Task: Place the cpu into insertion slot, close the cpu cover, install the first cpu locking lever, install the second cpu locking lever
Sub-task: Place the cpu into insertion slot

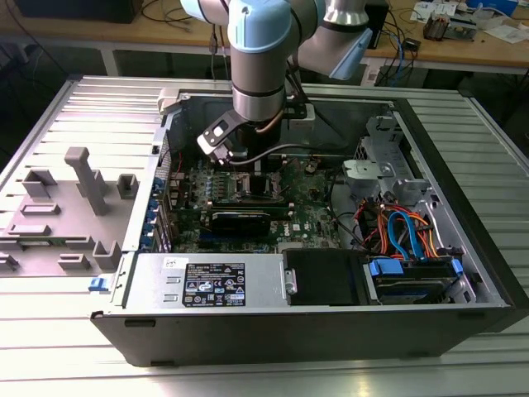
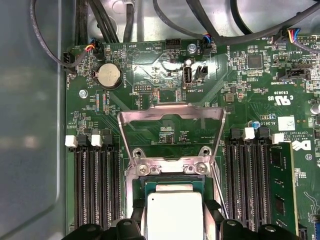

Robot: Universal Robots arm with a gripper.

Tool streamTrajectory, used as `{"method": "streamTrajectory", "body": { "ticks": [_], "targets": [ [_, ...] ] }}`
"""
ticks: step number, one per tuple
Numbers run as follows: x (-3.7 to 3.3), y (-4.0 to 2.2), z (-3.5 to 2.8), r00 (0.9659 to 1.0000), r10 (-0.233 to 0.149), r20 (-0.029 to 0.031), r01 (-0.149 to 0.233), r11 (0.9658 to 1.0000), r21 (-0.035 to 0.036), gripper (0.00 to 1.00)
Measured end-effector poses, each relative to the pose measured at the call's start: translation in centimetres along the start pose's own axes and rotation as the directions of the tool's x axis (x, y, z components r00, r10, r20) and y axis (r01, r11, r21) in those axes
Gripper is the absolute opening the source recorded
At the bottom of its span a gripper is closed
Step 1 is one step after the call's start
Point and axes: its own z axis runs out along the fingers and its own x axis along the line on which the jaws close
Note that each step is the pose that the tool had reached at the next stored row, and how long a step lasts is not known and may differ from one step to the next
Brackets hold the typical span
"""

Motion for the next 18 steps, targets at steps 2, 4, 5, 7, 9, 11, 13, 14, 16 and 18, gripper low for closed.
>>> {"method": "streamTrajectory", "body": {
  "ticks": [2, 4, 5, 7, 9, 11, 13, 14, 16, 18],
  "targets": [
    [0.0, 0.03, 0.02, 1.0, 0.004, 0.0016, -0.004, 1.0, 0.0001, 0.55],
    [0.0, 0.07, 0.14, 1.0, 0.005, 0.0016, -0.005, 1.0, 0.0001, 0.55],
    [0.0, 0.07, 0.18, 1.0, 0.005, 0.0017, -0.005, 1.0, 0.0001, 0.55],
    [0.0, 0.07, 0.28, 1.0, 0.005, 0.0019, -0.005, 1.0, 0.0002, 0.55],
    [0.0, 0.07, 0.46, 1.0, 0.005, 0.0012, -0.005, 1.0, -0.0001, 0.55],
    [-0.01, 0.06, 0.54, 1.0, 0.004, 0.0021, -0.004, 1.0, 0.0001, 0.55],
    [-0.01, 0.06, 0.56, 1.0, 0.004, 0.0018, -0.004, 1.0, 0.0001, 0.55],
    [-0.01, 0.06, 0.56, 1.0, 0.004, 0.0018, -0.004, 1.0, 0.0, 0.55],
    [-0.01, 0.06, 0.56, 1.0, 0.004, 0.0018, -0.004, 1.0, 0.0, 0.55],
    [0.0, 0.06, 0.58, 1.0, 0.005, 0.0011, -0.005, 1.0, -0.0003, 0.55]
  ]
}}
